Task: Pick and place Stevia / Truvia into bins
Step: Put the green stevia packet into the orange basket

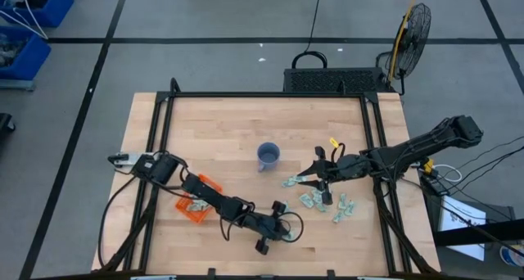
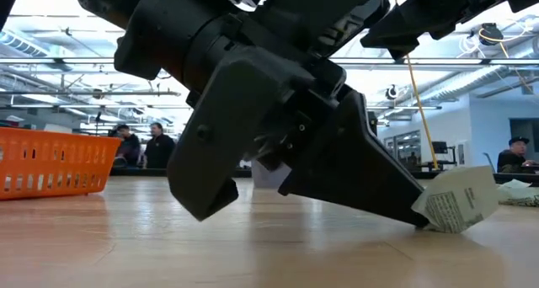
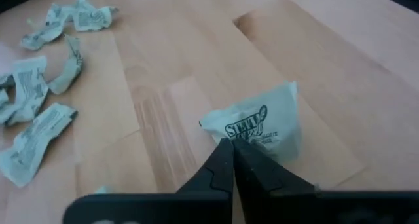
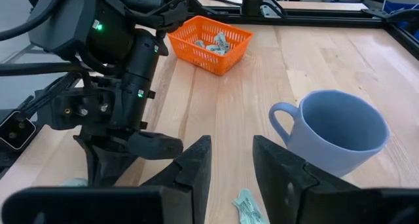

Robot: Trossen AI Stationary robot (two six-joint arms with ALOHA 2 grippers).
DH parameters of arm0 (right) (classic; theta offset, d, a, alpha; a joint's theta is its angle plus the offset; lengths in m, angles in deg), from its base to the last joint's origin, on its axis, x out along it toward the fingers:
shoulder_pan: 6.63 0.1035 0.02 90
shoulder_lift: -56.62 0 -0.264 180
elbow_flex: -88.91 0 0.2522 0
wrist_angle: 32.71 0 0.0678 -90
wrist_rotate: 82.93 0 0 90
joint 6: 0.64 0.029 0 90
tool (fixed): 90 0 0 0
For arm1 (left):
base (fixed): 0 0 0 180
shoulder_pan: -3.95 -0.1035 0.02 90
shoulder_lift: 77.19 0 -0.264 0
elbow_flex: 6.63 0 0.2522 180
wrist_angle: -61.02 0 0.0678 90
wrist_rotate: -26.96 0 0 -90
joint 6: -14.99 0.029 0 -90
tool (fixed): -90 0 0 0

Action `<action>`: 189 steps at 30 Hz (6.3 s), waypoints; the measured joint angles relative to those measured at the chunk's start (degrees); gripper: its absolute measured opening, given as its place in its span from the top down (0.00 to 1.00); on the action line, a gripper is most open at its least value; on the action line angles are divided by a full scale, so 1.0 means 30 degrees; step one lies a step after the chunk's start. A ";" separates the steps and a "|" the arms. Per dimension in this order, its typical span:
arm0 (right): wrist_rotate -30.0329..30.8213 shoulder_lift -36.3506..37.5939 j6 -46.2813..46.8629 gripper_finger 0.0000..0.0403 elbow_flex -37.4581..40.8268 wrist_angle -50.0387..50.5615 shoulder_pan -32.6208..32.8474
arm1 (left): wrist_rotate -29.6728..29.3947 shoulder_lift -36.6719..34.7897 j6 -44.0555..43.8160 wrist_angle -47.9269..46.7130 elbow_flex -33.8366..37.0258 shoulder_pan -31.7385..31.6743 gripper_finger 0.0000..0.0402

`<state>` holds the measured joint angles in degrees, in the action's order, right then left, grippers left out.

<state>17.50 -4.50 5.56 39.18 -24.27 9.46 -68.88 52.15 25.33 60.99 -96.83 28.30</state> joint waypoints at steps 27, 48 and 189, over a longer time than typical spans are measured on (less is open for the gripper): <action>0.0000 0.0000 0.0075 0.74 0.0007 0.0321 0.0000 | -0.3412 -0.9522 -2.2886 -3.1055 0.0146 0.4342 0.99; 0.0000 -0.0004 0.0204 0.74 0.0007 0.0284 0.0000 | 0.0863 -0.9420 -2.9220 -3.1261 0.2283 0.4846 0.95; -0.1884 -2.5566 -0.2769 0.88 -2.0480 -1.0472 -0.2981 | -1.8059 -1.7726 -2.1045 -2.9153 0.0240 0.1710 0.69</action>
<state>11.85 -81.20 -2.75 -22.26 -55.69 0.52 -123.06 -1.03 -37.80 -26.47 -96.11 33.43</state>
